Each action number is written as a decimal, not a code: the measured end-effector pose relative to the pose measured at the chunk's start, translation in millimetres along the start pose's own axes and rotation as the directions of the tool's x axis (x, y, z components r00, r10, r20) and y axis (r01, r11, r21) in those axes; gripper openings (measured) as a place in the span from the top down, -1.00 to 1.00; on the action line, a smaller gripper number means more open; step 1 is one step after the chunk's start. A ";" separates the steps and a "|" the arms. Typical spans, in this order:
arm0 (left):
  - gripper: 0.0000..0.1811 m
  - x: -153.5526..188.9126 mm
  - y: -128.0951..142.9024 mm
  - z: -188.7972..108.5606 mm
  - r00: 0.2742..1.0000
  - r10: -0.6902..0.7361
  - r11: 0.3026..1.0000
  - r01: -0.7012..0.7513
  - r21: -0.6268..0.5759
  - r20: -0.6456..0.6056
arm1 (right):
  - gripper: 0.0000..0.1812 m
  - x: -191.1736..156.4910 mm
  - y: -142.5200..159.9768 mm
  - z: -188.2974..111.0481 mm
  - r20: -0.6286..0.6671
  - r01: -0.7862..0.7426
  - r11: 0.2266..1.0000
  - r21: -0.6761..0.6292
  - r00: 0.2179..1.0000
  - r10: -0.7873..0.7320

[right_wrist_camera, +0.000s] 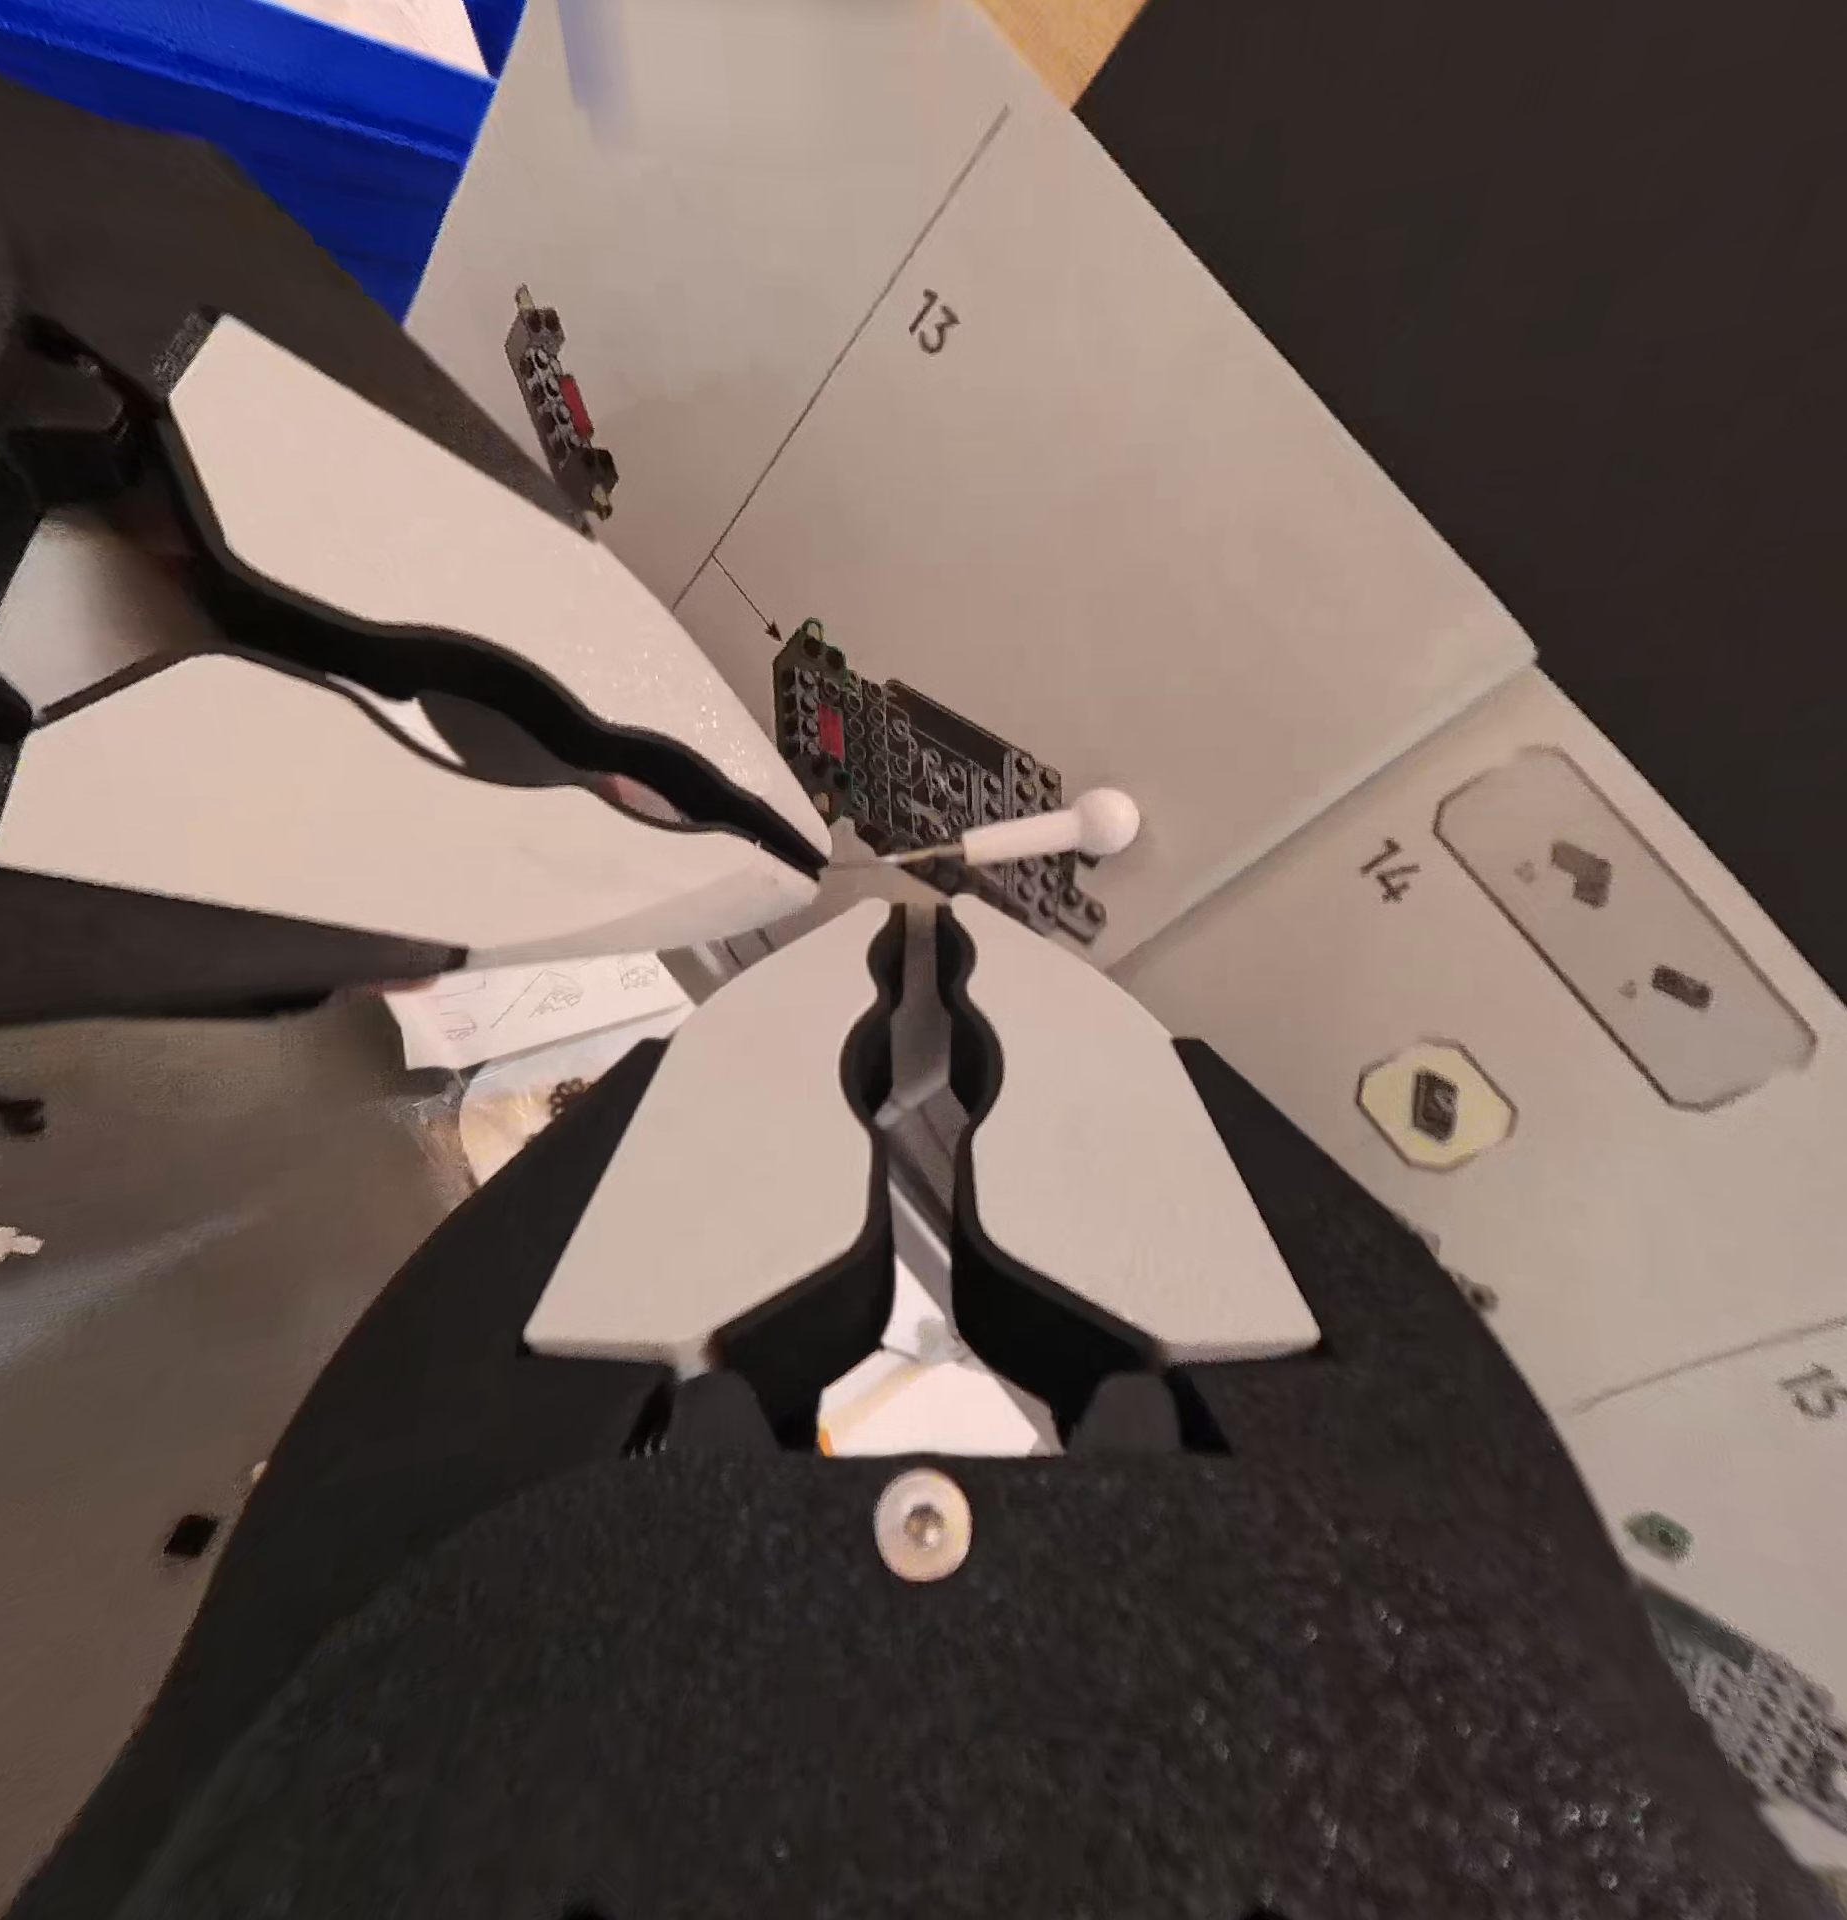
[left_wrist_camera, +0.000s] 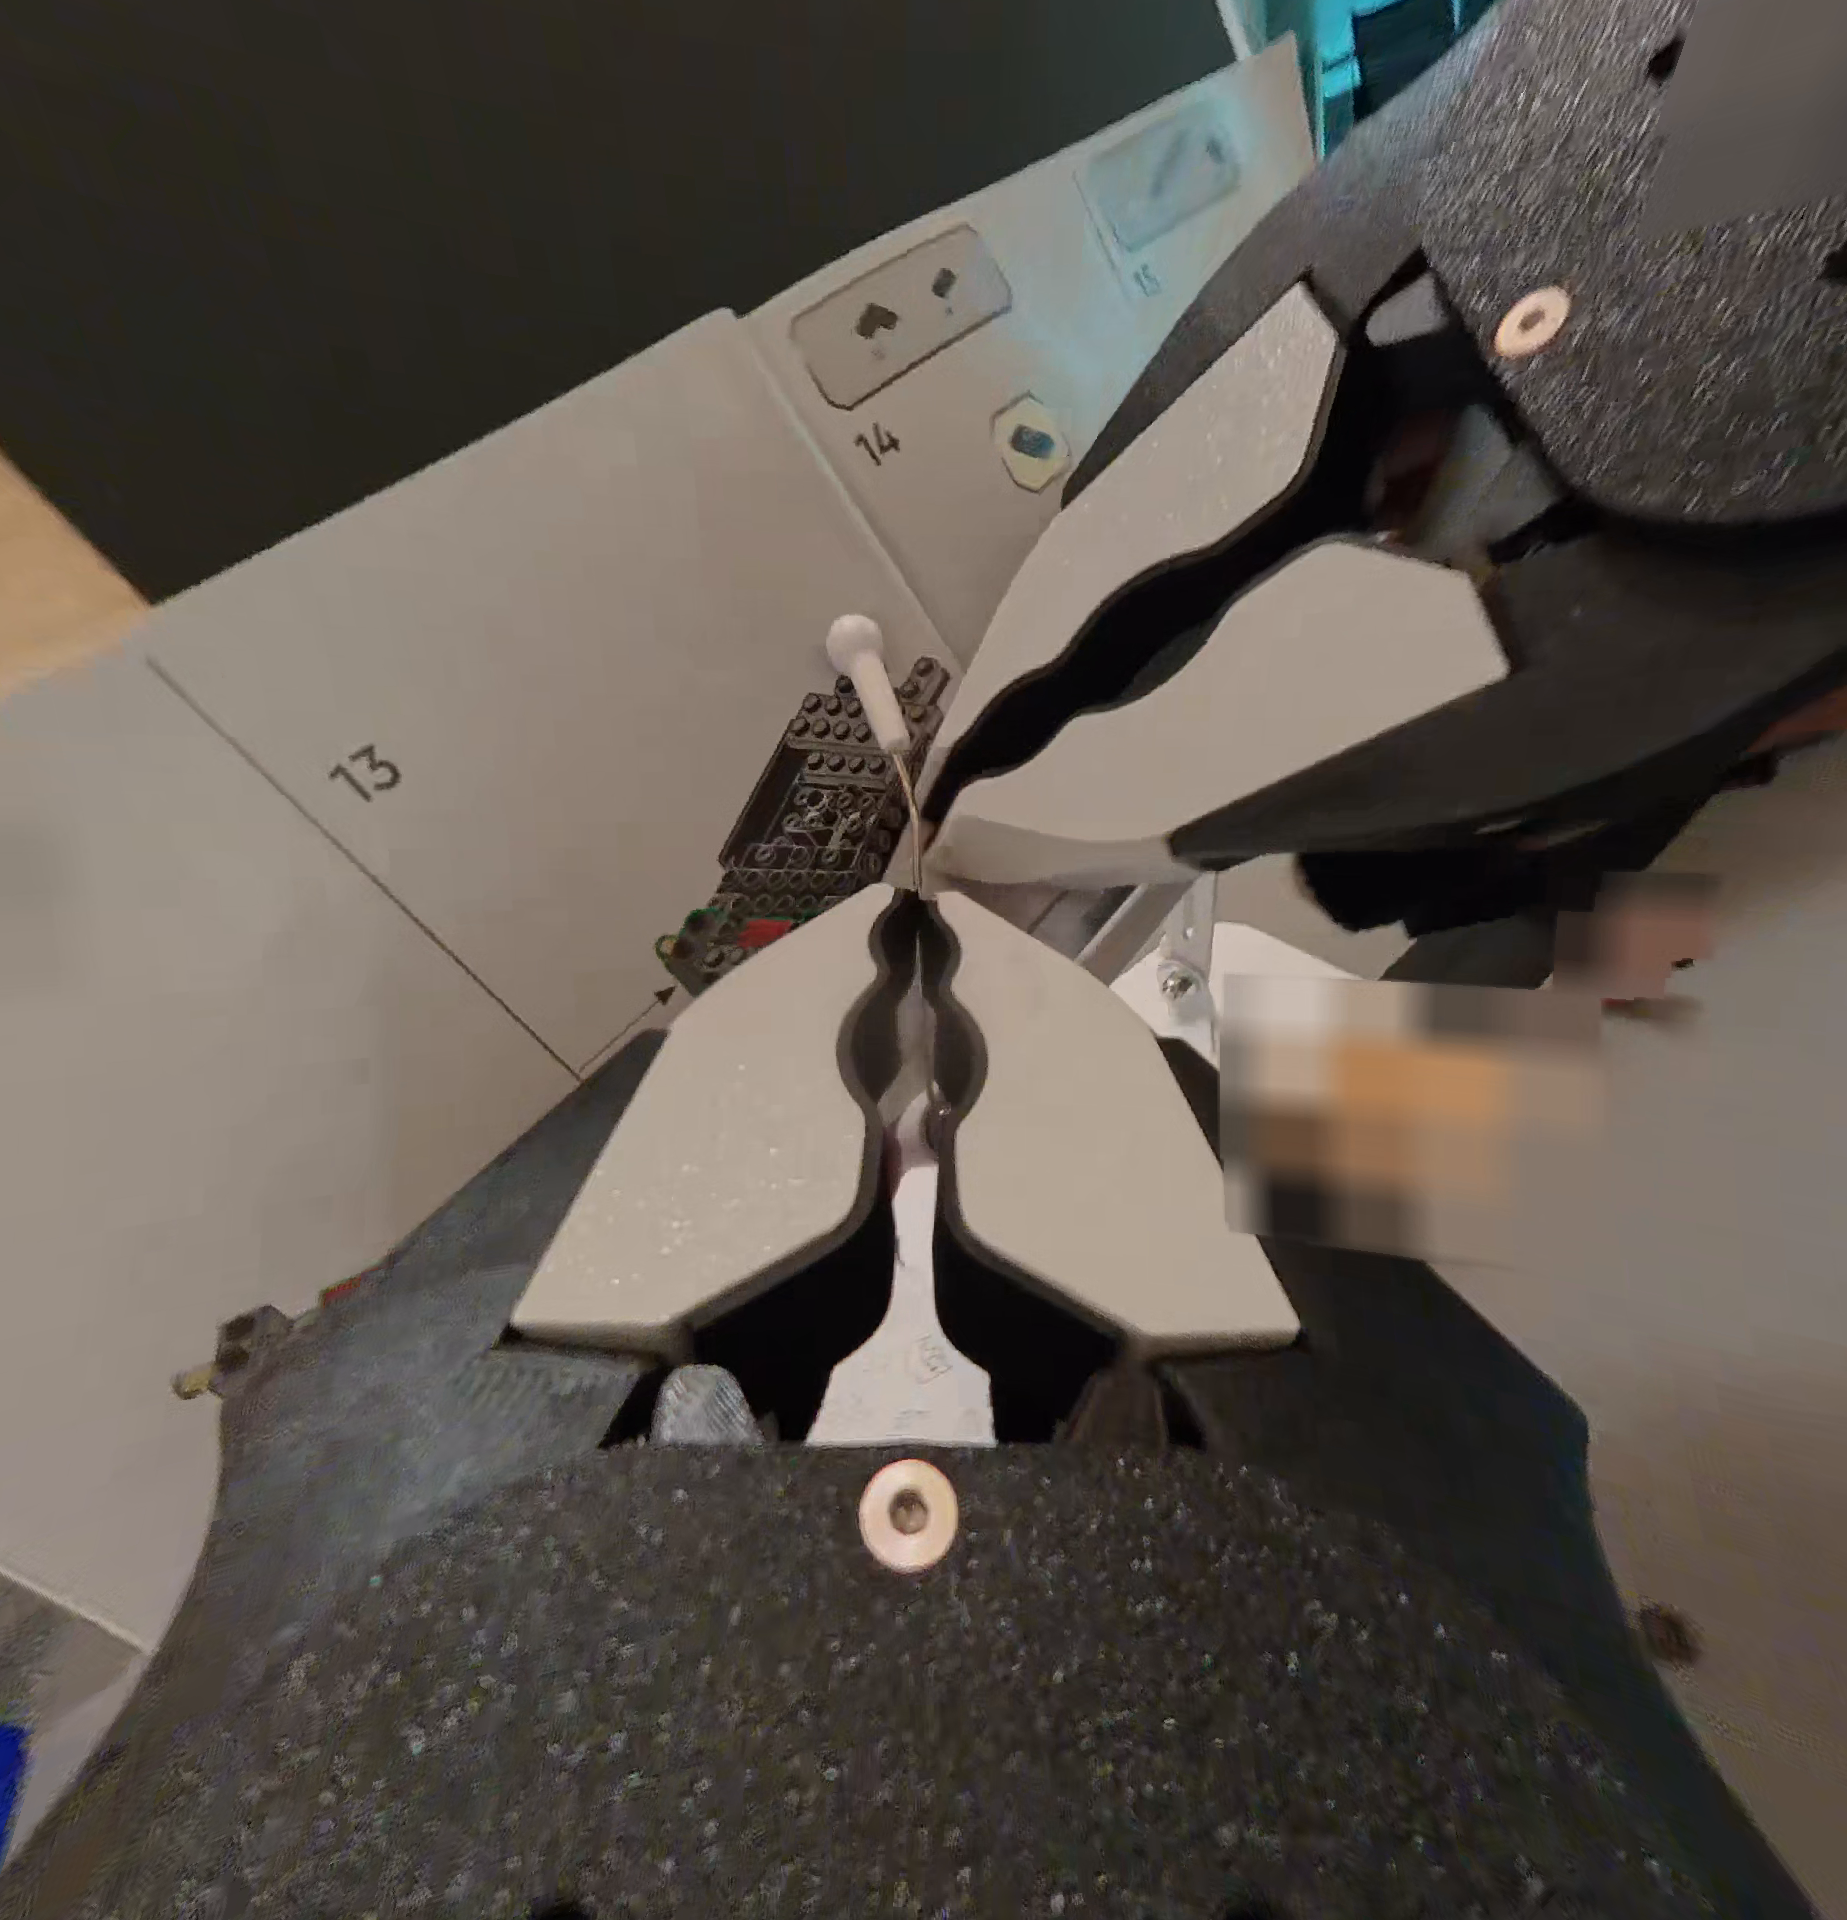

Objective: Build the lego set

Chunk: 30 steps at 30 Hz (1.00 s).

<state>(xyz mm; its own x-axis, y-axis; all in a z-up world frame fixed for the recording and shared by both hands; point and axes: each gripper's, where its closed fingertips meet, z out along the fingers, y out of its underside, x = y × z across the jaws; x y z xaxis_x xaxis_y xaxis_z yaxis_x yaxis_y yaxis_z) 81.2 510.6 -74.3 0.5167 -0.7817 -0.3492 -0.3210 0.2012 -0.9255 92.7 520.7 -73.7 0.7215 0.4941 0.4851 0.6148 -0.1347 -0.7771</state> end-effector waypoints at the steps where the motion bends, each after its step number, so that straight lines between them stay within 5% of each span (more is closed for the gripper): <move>1: 0.98 0.4 0.2 -0.2 1.000 0.025 1.000 -0.025 -0.009 -0.003 | 0.92 0.6 1.5 -4.0 -0.002 -0.005 1.000 0.011 1.000 0.005; 14: 0.99 12.1 2.6 5.6 0.951 0.310 0.948 -0.311 -0.065 -0.017 | 0.96 12.8 25.4 -10.5 -0.095 0.041 0.999 0.014 0.995 -0.040; 30: 0.91 11.7 6.3 -1.7 0.965 0.264 0.948 -0.260 -0.183 0.000 | 0.91 17.1 37.8 -22.6 -0.080 -0.008 1.000 0.021 0.997 0.010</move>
<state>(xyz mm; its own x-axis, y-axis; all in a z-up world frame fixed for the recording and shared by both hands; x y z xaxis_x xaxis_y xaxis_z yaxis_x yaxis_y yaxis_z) 83.9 501.8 -84.0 0.4136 -0.7009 -0.5811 -0.5835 0.2858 -0.7601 135.5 504.6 -85.7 0.7508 0.4224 0.5078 0.6017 -0.1204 -0.7896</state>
